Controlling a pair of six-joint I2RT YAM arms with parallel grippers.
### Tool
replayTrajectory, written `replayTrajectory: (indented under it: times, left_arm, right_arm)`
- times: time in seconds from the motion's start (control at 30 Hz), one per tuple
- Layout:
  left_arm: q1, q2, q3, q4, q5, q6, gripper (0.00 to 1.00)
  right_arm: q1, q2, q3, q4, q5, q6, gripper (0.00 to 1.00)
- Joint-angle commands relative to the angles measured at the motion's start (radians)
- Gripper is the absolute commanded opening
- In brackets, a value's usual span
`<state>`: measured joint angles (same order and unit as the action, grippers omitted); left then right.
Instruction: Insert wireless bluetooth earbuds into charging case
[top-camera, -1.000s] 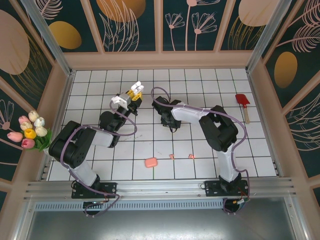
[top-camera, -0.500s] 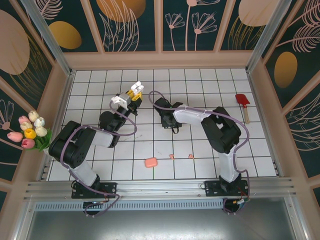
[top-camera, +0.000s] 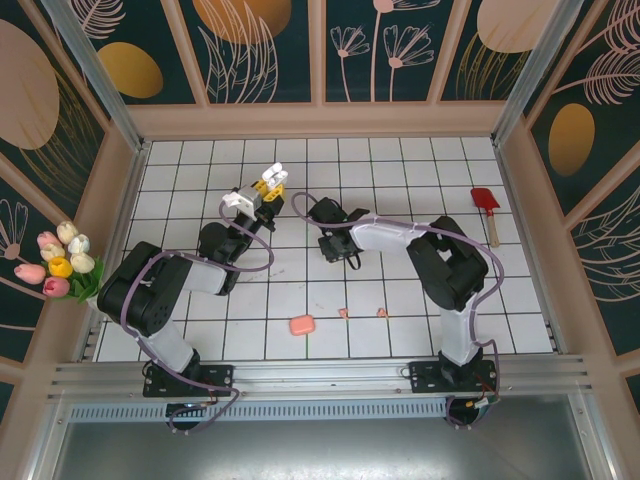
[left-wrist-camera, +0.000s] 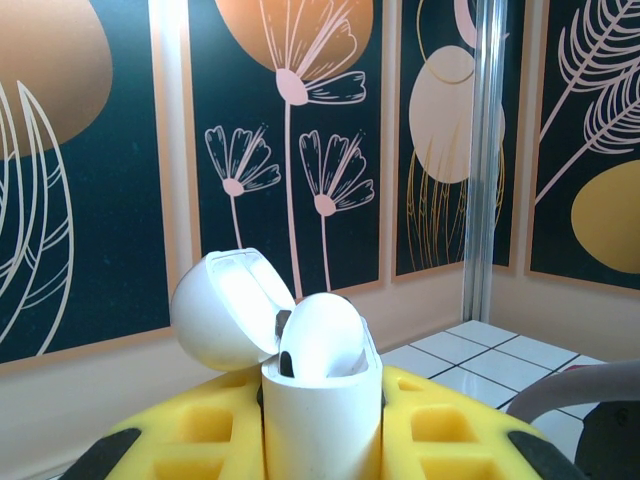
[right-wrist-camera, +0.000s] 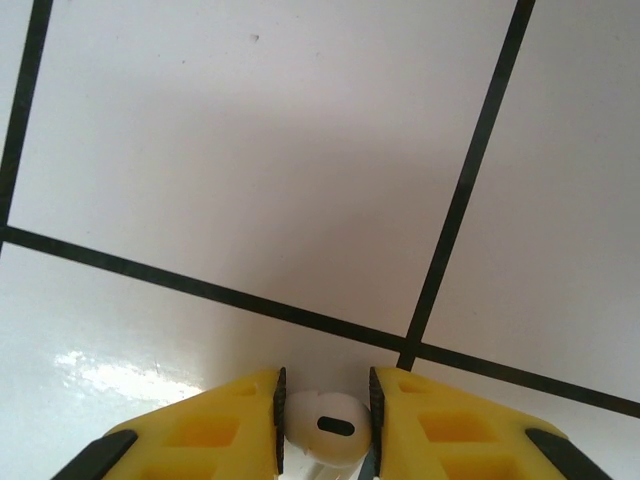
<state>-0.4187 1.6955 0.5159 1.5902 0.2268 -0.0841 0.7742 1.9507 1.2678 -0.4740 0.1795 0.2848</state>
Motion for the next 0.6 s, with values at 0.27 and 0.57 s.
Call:
replayTrajectory:
  times: [0.27, 0.57]
  left_arm:
    - [0.006, -0.014, 0.008, 0.138, 0.017, -0.022, 0.0]
    - [0.005, -0.023, 0.01, 0.121, 0.024, -0.015, 0.0]
  right_arm:
    - [-0.004, -0.068, -0.025, 0.018, -0.017, -0.015, 0.28]
    - [-0.016, -0.138, -0.03, 0.029, -0.005, 0.005, 0.28]
